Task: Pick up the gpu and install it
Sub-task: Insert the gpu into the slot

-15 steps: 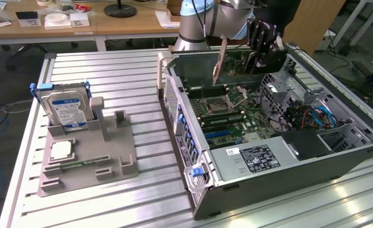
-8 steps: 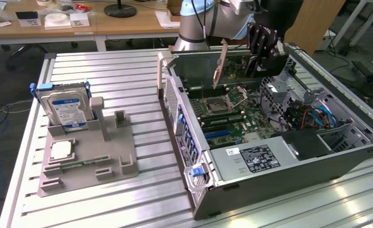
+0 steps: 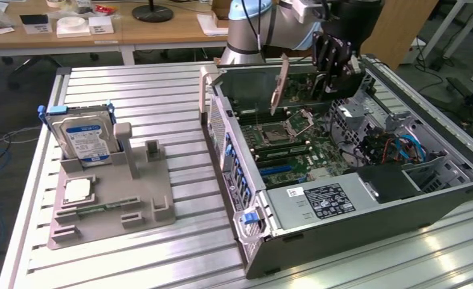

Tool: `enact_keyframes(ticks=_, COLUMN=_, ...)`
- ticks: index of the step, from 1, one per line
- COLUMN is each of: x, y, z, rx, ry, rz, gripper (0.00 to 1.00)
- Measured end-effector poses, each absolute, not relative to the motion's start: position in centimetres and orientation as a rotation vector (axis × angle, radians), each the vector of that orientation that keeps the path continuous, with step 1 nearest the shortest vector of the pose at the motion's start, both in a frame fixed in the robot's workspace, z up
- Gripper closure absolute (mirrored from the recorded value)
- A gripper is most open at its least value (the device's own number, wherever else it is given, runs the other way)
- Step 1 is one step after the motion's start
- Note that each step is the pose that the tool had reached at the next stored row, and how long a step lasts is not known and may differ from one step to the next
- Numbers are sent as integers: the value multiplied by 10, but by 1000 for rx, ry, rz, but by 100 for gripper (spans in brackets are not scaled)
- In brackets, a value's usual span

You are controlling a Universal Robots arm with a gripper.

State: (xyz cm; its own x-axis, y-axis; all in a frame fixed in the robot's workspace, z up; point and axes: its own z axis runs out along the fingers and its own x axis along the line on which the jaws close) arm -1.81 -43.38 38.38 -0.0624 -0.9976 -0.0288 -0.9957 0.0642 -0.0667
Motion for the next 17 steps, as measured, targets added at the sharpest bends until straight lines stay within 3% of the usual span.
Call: enact_keyframes(ticks=17, x=-33, y=-439, z=357, rx=-2116, ry=2234, rz=-35, gripper=72)
